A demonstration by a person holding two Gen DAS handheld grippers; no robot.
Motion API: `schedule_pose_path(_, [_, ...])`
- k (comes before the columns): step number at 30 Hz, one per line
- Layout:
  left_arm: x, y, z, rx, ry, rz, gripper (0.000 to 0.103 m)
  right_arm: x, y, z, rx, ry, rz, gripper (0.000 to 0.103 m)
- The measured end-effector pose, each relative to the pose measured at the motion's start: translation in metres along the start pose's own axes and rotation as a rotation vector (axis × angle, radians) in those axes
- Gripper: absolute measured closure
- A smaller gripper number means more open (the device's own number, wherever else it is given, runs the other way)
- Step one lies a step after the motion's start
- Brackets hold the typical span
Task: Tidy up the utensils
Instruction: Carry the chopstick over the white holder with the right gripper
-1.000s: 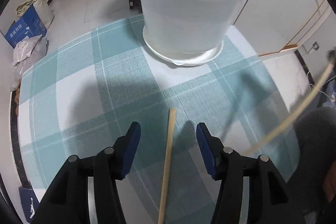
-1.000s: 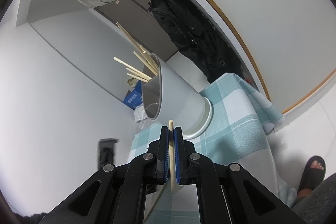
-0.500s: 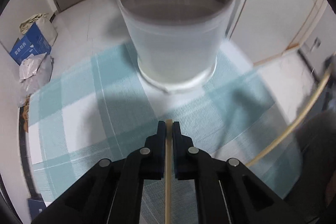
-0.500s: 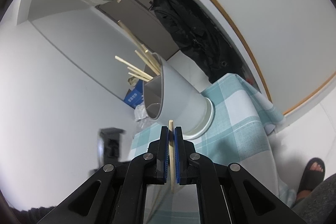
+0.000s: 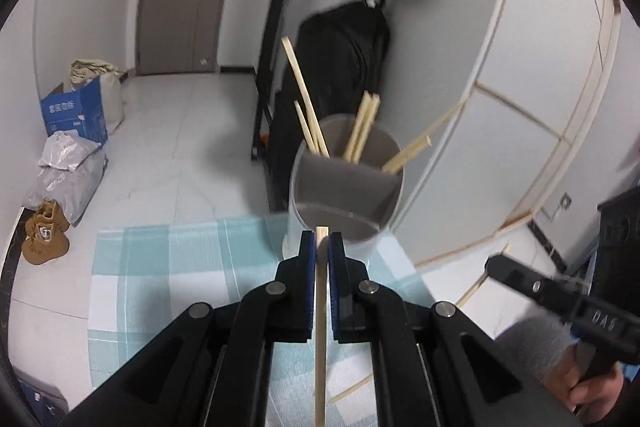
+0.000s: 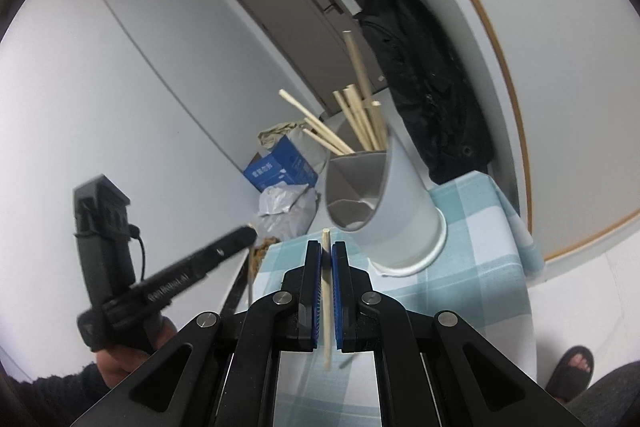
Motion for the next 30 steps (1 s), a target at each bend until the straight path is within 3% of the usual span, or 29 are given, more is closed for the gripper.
schedule_pose_path(5, [-0.011,0.01,0.002,0.027,0.047,-0.085,0.101,-0.007,0.002,0.017,0.004,0.053,0.006,0.099])
schedule_pose_path(12, [-0.053,0.024,-0.013,0.042,0.018,-0.208,0.101,-0.04,0.017,0.043,0.006,0.139,-0.013,0.099])
schedule_pose_path(24, [-0.15,-0.002,-0.014,0.033,-0.001,-0.337,0.101,-0.151,0.048,0.067,0.052,0.206,-0.108,0.099])
schedule_pose_path(30, [-0.171,-0.032,-0.003,0.031,0.023,-0.367,0.101,-0.194,0.037,0.066,0.11,0.214,-0.132,0.099])
Point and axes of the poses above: each gripper's, at about its wrist camera, not at the fingertips, and y roughly against the way its jaws point, z to its left, x to its underside, the point moved 1 cm from there along -y, roughly the way its jaws point, and after that the axes turned 7 degrees about x, right-handed, at the moved point
